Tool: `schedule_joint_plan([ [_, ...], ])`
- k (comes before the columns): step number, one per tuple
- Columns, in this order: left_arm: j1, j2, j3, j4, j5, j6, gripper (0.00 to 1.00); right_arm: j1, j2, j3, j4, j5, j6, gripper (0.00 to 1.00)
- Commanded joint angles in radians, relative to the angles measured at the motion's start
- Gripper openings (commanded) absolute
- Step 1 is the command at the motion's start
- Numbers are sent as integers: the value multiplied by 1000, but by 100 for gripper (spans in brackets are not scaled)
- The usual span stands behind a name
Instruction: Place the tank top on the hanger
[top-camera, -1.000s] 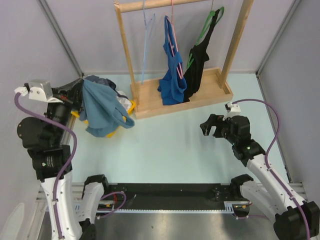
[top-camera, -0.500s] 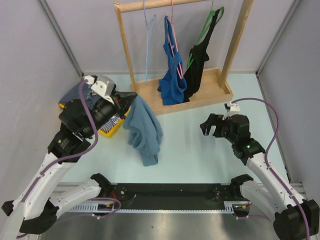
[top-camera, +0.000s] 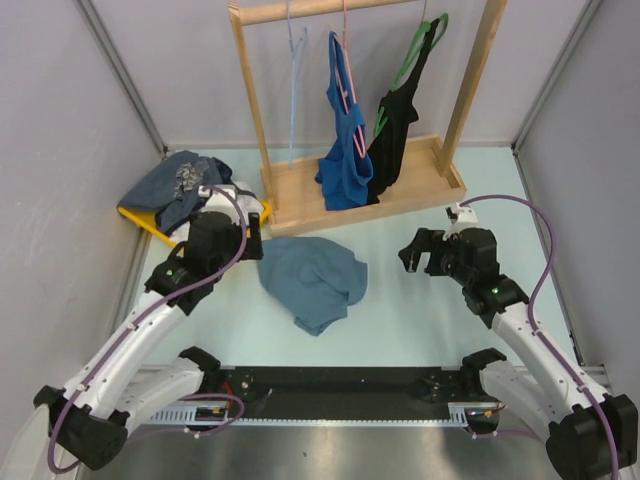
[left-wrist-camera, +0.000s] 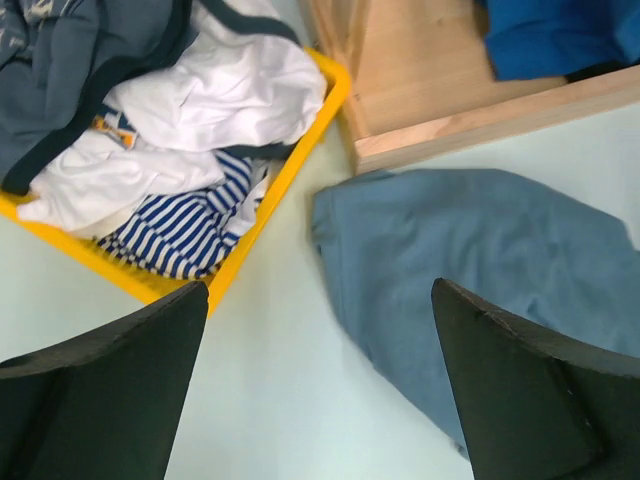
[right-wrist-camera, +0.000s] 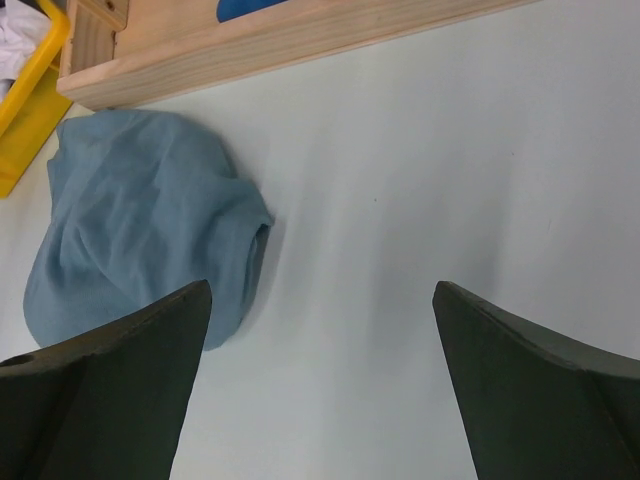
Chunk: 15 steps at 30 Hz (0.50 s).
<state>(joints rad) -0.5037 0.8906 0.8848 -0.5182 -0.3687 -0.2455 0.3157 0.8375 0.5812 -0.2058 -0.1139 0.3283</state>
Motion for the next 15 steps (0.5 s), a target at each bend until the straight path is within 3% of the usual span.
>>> schedule_joint_plan([
  [1, 11, -33, 2, -19, -32, -8, 99, -3, 5, 51, 0, -24, -14, 100],
  [7, 11, -16, 5, 113, 183, 138, 99, 29, -21, 129, -81, -46, -20, 100],
  [9, 13, -1, 3, 138, 175, 158, 99, 80, -32, 193, -135, -23, -32, 99],
  [15, 60, -1, -30, 141, 224, 173, 100, 515, 58, 443, -245, 224, -43, 99],
])
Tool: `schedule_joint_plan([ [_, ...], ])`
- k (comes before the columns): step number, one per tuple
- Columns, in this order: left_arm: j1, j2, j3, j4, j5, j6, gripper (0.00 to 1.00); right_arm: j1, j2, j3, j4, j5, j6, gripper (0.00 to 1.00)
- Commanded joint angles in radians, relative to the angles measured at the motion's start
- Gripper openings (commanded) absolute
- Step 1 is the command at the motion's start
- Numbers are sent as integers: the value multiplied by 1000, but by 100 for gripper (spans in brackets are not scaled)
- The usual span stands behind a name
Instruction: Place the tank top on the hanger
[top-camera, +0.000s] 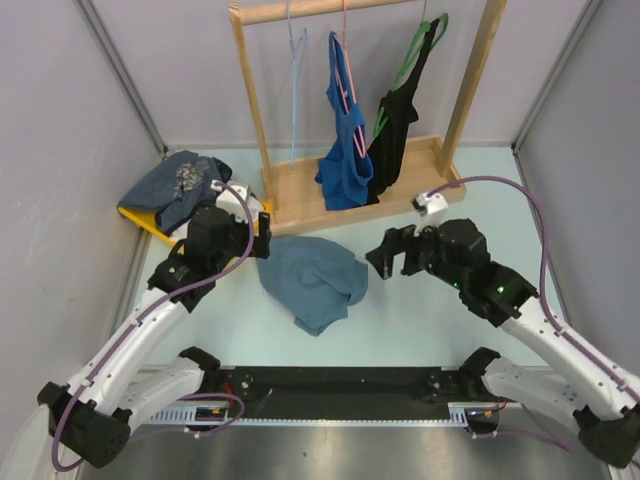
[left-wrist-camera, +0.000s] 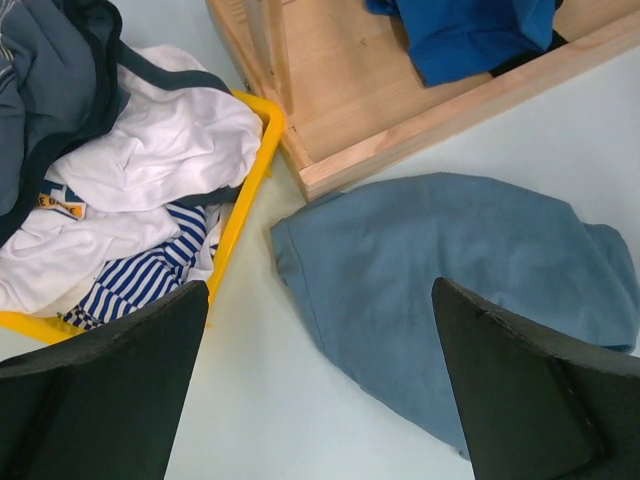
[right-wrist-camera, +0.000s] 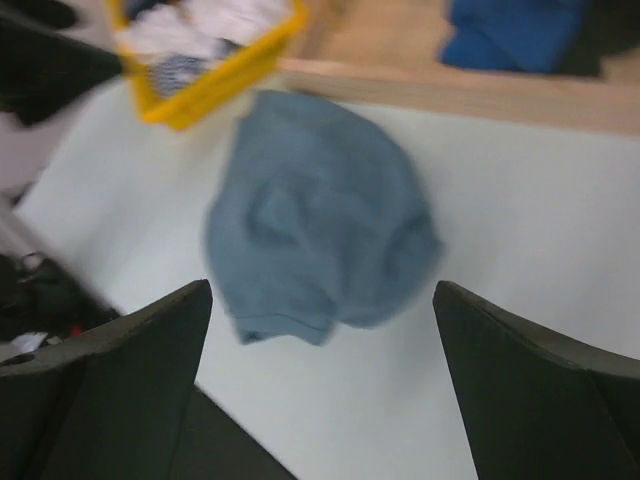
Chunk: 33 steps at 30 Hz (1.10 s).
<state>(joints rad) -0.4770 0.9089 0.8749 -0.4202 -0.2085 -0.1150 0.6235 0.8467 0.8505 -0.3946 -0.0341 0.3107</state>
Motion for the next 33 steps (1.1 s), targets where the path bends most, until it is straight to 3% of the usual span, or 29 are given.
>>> schedule_joint_plan([
  [1, 37, -28, -31, 44, 64, 47, 100, 316, 84, 279, -59, 201, -33, 100],
  [5, 40, -93, -50, 51, 41, 55, 99, 470, 277, 589, -76, 284, -140, 100],
  [7, 40, -108, -56, 46, 15, 55, 100, 472, 415, 720, -88, 289, -162, 100],
  [14, 40, -154, -76, 38, -22, 63, 99, 340, 853, 1392, -179, 273, -196, 100],
  [18, 41, -153, -76, 32, -17, 57, 100, 282, 1078, 1652, -187, 316, -228, 99],
  [21, 41, -154, -76, 32, -12, 57, 99, 242, 1183, 1705, -112, 384, -243, 97],
  [27, 41, -157, -79, 31, -14, 54, 99, 170, 1244, 1625, 57, 458, -252, 93],
  [33, 41, -154, -80, 32, -3, 49, 99, 159, 1267, 1616, 65, 485, -278, 72],
])
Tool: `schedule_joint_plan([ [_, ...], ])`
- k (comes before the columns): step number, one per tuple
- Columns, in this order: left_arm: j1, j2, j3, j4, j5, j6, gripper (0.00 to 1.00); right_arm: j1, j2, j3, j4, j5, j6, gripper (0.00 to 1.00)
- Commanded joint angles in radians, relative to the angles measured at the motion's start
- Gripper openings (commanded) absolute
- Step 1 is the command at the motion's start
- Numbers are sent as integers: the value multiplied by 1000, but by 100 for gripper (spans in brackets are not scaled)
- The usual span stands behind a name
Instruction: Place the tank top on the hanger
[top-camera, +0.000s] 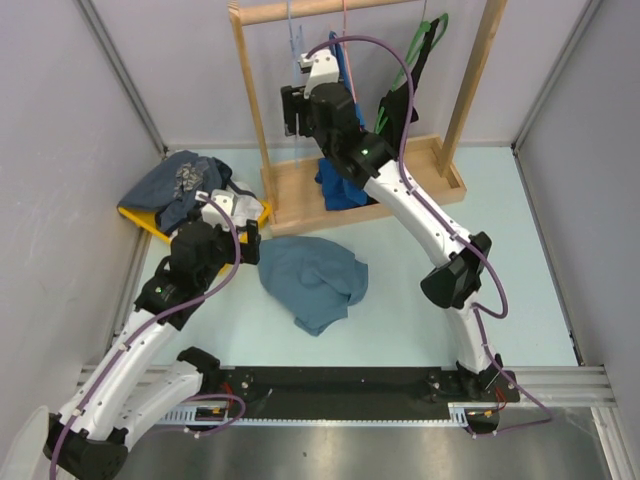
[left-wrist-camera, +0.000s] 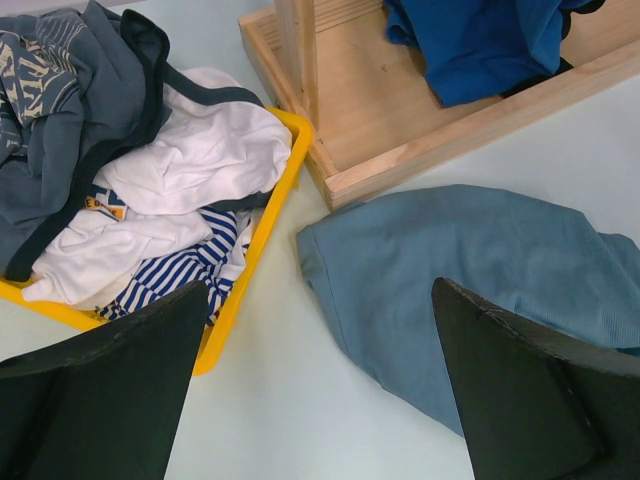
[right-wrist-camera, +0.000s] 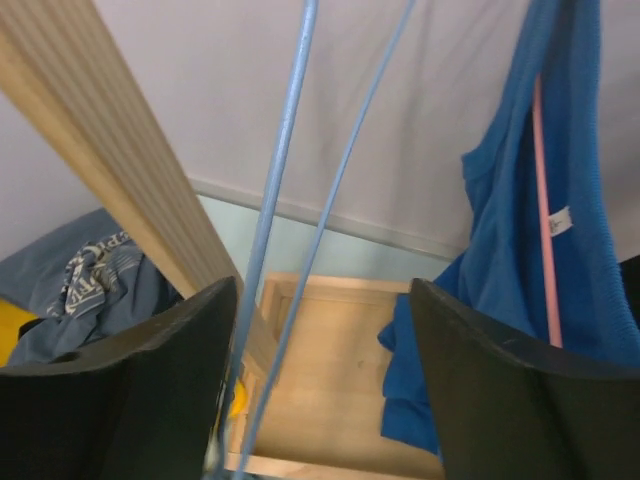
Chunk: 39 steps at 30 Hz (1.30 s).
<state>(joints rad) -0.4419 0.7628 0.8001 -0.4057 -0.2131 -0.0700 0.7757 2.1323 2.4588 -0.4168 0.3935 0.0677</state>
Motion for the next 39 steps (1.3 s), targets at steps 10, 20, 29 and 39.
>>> schedule_joint_plan([
  [10, 6, 0, -6, 16, 3, 3, 99, 50, -60, -40, 147, 156, -138, 6],
  [20, 6, 12, -6, 15, 9, -1, 99, 94, -81, 20, 228, 243, -239, 0],
  [29, 6, 10, -7, 15, -9, -5, 99, 145, -207, -182, 312, 303, -279, 0],
  [39, 3, 30, -13, 10, -31, -13, 99, 232, -439, -608, 322, 350, -250, 0],
])
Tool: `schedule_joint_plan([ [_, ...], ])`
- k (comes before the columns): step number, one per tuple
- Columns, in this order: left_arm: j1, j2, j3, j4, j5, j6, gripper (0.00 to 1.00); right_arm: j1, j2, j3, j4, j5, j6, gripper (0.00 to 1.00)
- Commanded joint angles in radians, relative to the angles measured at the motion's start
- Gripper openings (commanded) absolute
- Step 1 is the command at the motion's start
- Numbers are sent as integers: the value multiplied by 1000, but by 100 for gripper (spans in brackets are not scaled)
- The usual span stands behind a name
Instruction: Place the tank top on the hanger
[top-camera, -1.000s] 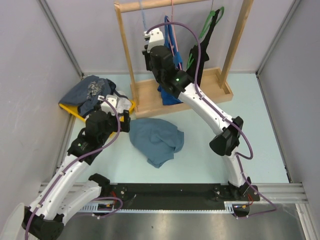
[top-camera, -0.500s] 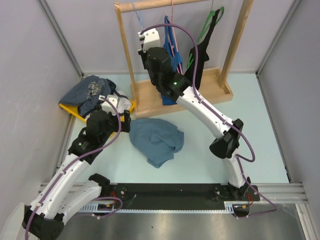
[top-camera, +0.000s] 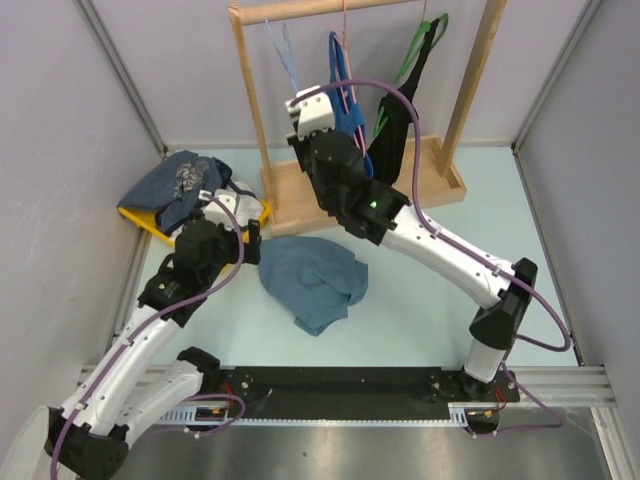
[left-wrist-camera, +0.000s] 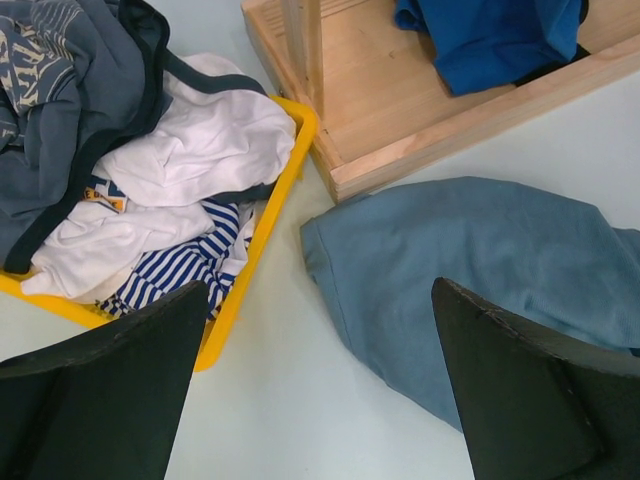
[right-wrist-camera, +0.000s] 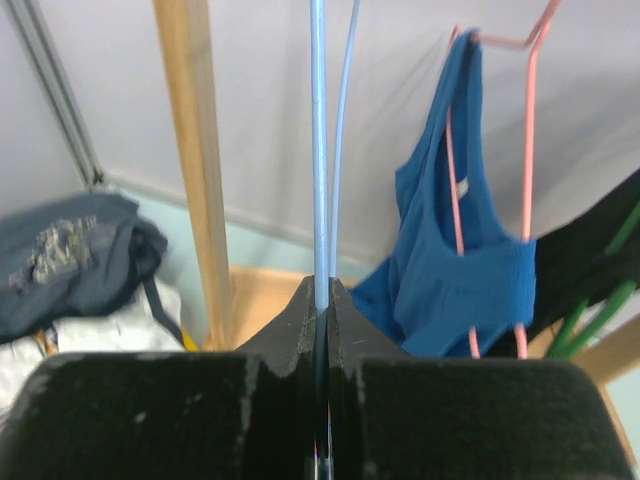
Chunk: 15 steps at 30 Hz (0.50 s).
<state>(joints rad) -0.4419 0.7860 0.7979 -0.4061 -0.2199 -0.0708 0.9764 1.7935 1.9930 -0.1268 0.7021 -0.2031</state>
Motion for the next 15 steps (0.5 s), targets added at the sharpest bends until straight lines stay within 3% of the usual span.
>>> schedule_joint_plan([
  [1, 2, 16, -12, 10, -16, -21, 99, 38, -146, -176, 30, 34, 34, 0],
  [6, -35, 48, -9, 10, -13, -46, 98, 65, -284, -321, -66, -42, 116, 0],
  [15, -201, 119, -20, -19, -55, -161, 98, 168, -589, -574, -229, -142, 198, 0],
])
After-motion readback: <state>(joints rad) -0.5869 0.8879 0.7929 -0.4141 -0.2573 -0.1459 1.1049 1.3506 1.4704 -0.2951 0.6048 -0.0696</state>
